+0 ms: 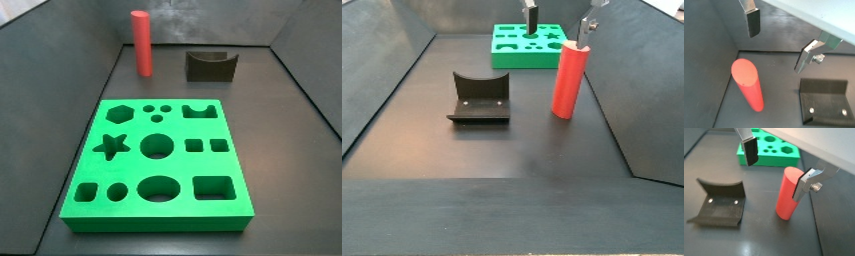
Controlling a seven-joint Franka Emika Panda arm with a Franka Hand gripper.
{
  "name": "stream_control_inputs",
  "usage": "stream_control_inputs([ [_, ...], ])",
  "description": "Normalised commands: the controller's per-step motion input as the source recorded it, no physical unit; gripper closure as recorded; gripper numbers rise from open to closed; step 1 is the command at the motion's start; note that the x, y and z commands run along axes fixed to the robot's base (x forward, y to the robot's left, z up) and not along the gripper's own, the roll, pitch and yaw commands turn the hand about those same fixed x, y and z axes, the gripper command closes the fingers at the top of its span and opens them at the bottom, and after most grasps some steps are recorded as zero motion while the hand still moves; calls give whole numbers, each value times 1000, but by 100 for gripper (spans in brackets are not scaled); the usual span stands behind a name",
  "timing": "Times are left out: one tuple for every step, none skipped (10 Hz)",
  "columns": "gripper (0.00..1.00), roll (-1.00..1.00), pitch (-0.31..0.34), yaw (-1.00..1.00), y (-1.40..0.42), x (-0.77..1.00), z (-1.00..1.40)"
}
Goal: Pick up the oval object. Move up. Move to above the board. Insert the oval object.
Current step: Pick up the oval object.
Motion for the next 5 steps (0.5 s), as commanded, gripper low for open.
stream_control_inputs([
  [0, 0, -69, -937, -23, -34, -149],
  [0, 17, -81, -649, -360, 0, -269],
  [0, 13, -91, -577, -377, 0, -294],
  [0, 0, -106, -546, -266, 0, -231],
  [0, 3, -29, -511, -151, -114, -54],
])
